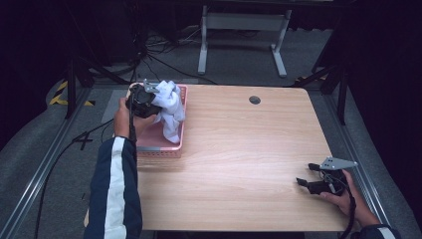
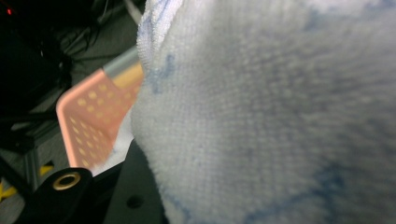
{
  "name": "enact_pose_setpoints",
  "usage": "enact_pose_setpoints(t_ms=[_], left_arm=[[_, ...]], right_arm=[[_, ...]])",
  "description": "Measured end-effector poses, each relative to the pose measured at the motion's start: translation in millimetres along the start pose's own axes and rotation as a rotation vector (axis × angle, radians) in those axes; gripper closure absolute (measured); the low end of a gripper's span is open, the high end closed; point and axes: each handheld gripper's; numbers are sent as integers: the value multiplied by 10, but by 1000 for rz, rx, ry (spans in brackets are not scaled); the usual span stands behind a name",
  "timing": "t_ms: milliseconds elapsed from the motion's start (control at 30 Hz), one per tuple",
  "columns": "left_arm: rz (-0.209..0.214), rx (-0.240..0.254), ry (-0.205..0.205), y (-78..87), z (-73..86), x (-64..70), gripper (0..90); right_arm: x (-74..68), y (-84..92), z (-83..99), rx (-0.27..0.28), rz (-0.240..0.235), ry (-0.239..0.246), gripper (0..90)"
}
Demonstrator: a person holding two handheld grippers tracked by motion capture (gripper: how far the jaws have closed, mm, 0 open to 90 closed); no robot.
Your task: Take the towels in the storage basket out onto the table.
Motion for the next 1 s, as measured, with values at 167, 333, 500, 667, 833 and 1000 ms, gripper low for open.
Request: enact_pose_setpoints(t_ms=[167,333,500,667,833,1000], left_arm=[[12,56,-22,289,-248,77,658],[31,94,-51,435,-421,196,658],[65,138,-68,565,-676,362,658],[118,170,-98,595,-884,576,658],[174,162,-154,481,-1004,860,657],[238,162,-179,305,-1023,1120,657]], right_arm=[[0,0,0,0,0,0,186],[0,0,0,0,0,0,186],[-1,0,-1,-1,0,-1,186],[-1,0,0,-1,0,-1,186],[0,0,-1,0,0,0,186],[0,0,0,0,0,0,186]])
Point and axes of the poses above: each handheld gripper's, and its own axes: y roughly backward along the jaws, z roughly out of its underside, x roughly to its right, and after that the axes turned 5 degrees about y, right-handed
